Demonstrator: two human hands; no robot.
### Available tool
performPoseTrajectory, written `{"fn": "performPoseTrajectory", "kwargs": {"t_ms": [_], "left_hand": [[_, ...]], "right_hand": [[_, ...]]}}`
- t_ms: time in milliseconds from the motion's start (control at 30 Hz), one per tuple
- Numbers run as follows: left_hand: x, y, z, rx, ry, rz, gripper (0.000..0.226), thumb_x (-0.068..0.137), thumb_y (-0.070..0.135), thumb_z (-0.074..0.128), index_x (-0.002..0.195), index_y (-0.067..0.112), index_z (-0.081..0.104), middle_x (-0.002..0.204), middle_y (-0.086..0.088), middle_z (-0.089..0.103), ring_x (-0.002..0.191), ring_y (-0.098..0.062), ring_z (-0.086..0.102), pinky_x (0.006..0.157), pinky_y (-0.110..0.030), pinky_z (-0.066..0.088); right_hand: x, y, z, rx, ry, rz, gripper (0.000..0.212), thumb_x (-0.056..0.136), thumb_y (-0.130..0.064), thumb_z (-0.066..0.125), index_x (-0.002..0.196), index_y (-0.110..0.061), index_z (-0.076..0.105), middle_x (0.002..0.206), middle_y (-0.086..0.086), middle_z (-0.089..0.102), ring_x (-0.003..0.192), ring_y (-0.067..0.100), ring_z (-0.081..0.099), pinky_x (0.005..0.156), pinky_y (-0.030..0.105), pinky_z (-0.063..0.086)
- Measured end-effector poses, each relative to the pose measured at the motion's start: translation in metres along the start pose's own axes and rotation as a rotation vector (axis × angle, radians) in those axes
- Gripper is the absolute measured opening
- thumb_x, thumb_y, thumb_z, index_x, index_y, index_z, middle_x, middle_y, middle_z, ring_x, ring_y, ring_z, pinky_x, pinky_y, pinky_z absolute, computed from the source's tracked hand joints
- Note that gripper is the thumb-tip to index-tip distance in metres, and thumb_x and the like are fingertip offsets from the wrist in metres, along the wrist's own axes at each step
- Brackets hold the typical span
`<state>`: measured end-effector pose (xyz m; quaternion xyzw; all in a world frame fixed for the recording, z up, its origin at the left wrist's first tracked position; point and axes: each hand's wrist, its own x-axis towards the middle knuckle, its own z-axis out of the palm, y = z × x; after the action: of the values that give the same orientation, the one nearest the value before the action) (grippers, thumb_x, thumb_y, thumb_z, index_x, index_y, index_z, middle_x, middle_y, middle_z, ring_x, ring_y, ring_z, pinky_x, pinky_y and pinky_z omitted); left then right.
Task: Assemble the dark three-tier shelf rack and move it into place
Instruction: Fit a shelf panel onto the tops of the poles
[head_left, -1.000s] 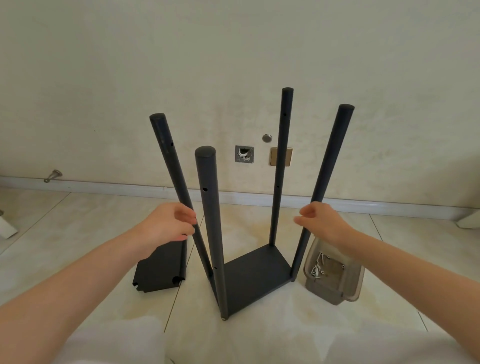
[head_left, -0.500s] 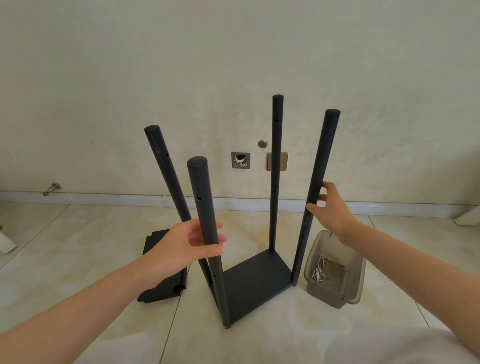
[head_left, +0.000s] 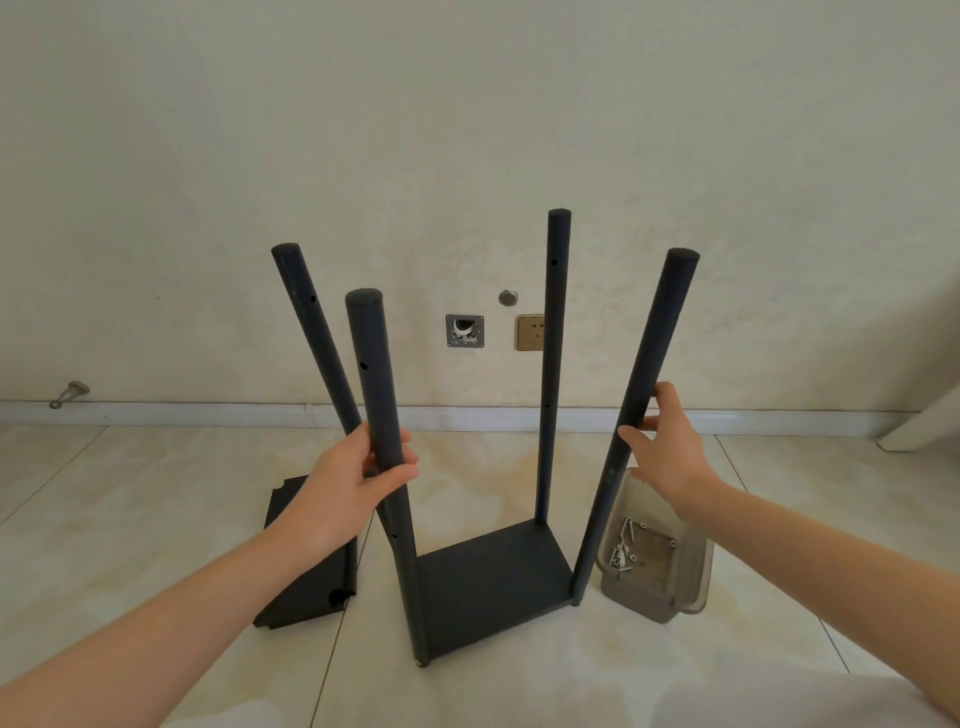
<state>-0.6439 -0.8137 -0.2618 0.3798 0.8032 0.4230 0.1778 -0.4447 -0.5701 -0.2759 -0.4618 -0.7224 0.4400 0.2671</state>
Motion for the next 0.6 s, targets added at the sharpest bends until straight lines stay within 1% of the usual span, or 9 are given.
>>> {"fn": "performPoseTrajectory", "kwargs": {"t_ms": [100, 200, 233, 267, 300, 367, 433, 500, 600], "left_hand": [[0.009, -0.005, 0.0, 0.03, 0.033, 0.008, 0.025, 0.093, 0.015, 0.069, 0.115, 0.02, 0.057, 0.102, 0.006, 0.07, 0.1, -0.007, 0.066, 0.095, -0.026, 0.048], [0.019, -0.01, -0.001, 0.043, 0.046, 0.003, 0.025, 0.093, 0.018, 0.068, 0.116, 0.019, 0.058, 0.104, 0.008, 0.069, 0.101, -0.004, 0.064, 0.094, -0.026, 0.048], [0.023, -0.012, -0.001, 0.044, 0.052, 0.003, 0.024, 0.094, 0.019, 0.068, 0.116, 0.019, 0.059, 0.103, 0.009, 0.068, 0.101, -0.004, 0.064, 0.094, -0.027, 0.048], [0.026, -0.015, -0.002, 0.042, 0.063, 0.004, 0.023, 0.094, 0.019, 0.068, 0.115, 0.02, 0.059, 0.102, 0.011, 0.068, 0.1, -0.003, 0.064, 0.093, -0.027, 0.047], [0.029, -0.016, -0.001, 0.036, 0.075, 0.006, 0.023, 0.094, 0.018, 0.068, 0.115, 0.021, 0.058, 0.101, 0.013, 0.068, 0.098, -0.001, 0.064, 0.092, -0.025, 0.047], [0.034, -0.02, 0.0, 0.027, 0.091, 0.011, 0.023, 0.094, 0.019, 0.068, 0.114, 0.025, 0.057, 0.099, 0.017, 0.068, 0.094, 0.002, 0.064, 0.088, -0.021, 0.046], [0.037, -0.024, 0.002, 0.029, 0.099, 0.014, 0.024, 0.094, 0.021, 0.068, 0.113, 0.027, 0.056, 0.097, 0.018, 0.068, 0.092, 0.003, 0.065, 0.083, -0.017, 0.046], [0.039, -0.027, 0.002, 0.026, 0.109, 0.016, 0.024, 0.094, 0.022, 0.069, 0.113, 0.028, 0.056, 0.096, 0.018, 0.069, 0.092, 0.004, 0.066, 0.08, -0.015, 0.046], [0.038, -0.027, 0.003, 0.016, 0.118, 0.016, 0.022, 0.093, 0.02, 0.069, 0.107, 0.031, 0.057, 0.095, 0.017, 0.069, 0.091, 0.004, 0.066, 0.078, -0.013, 0.046]], "right_hand": [[-0.001, 0.002, -0.003, -0.019, 0.01, -0.034, 0.044, 0.097, -0.004, 0.058, 0.132, -0.02, 0.038, 0.128, 0.012, 0.058, 0.099, 0.025, 0.058, 0.086, 0.048, 0.056], [-0.003, 0.005, -0.005, -0.086, 0.003, -0.063, 0.046, 0.096, -0.005, 0.06, 0.132, -0.02, 0.037, 0.128, 0.01, 0.058, 0.102, 0.029, 0.062, 0.082, 0.044, 0.057], [-0.003, 0.007, -0.006, -0.106, 0.003, -0.069, 0.046, 0.095, -0.005, 0.06, 0.132, -0.019, 0.036, 0.129, 0.01, 0.059, 0.103, 0.029, 0.062, 0.078, 0.04, 0.058], [-0.003, 0.009, -0.005, -0.126, 0.002, -0.077, 0.046, 0.095, -0.006, 0.06, 0.132, -0.019, 0.036, 0.129, 0.01, 0.059, 0.1, 0.026, 0.061, 0.071, 0.031, 0.057], [-0.003, 0.013, -0.005, -0.146, 0.001, -0.085, 0.045, 0.096, -0.006, 0.06, 0.131, -0.019, 0.036, 0.129, 0.01, 0.06, 0.095, 0.021, 0.059, 0.062, 0.019, 0.051], [-0.002, 0.018, -0.005, -0.182, -0.002, -0.092, 0.046, 0.096, -0.006, 0.06, 0.132, -0.02, 0.035, 0.128, 0.01, 0.061, 0.09, 0.015, 0.054, 0.054, 0.012, 0.04], [-0.002, 0.023, -0.005, -0.206, -0.002, -0.101, 0.048, 0.096, -0.007, 0.06, 0.132, -0.021, 0.033, 0.128, 0.009, 0.061, 0.088, 0.015, 0.054, 0.054, 0.011, 0.038], [-0.003, 0.024, -0.005, -0.217, -0.002, -0.113, 0.049, 0.096, -0.008, 0.061, 0.134, -0.021, 0.032, 0.128, 0.009, 0.061, 0.084, 0.016, 0.055, 0.056, 0.012, 0.042], [-0.003, 0.021, -0.004, -0.212, -0.001, -0.13, 0.051, 0.095, -0.009, 0.061, 0.136, -0.02, 0.033, 0.128, 0.01, 0.061, 0.084, 0.016, 0.057, 0.07, 0.029, 0.053]]}}
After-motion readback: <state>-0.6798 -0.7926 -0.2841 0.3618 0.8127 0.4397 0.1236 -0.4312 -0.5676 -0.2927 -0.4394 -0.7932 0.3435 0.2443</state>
